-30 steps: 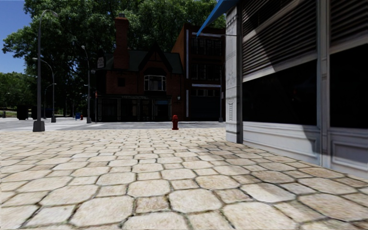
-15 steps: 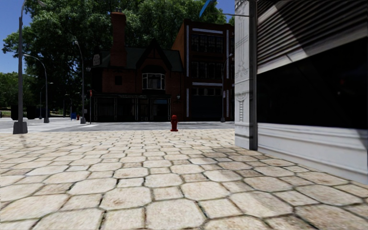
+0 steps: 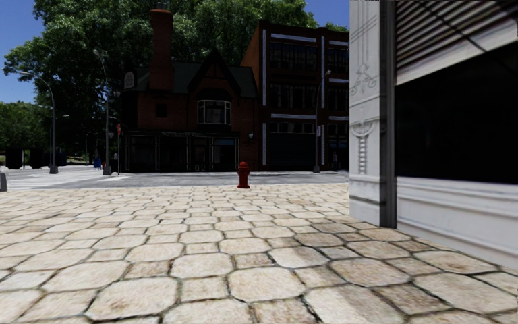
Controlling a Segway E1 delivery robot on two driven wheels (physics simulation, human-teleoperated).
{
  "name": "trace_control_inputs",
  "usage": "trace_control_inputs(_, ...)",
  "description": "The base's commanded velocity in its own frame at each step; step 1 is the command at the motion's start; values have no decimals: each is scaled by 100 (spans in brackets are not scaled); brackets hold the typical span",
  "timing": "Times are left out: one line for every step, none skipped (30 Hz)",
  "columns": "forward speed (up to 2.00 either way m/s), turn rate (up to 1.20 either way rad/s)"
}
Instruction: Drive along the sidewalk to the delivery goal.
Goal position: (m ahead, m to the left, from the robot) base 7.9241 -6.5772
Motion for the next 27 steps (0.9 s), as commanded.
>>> trace_control_inputs(200,0)
trace_control_inputs(200,0)
trace_control_inputs(200,0)
trace_control_inputs(200,0)
trace_control_inputs(200,0)
trace_control_inputs(200,0)
trace_control_inputs(200,0)
trace_control_inputs(200,0)
trace_control_inputs(200,0)
trace_control_inputs(200,0)
trace_control_inputs(200,0)
trace_control_inputs(200,0)
trace_control_inputs(200,0)
trace_control_inputs(200,0)
trace_control_inputs(200,0)
trace_control_inputs(200,0)
trace_control_inputs(200,0)
trace_control_inputs(200,0)
trace_control_inputs(200,0)
trace_control_inputs(200,0)
trace_control_inputs(200,0)
trace_control_inputs(200,0)
trace_control_inputs(200,0)
trace_control_inputs(200,0)
trace_control_inputs(200,0)
trace_control_inputs(200,0)
trace_control_inputs(200,0)
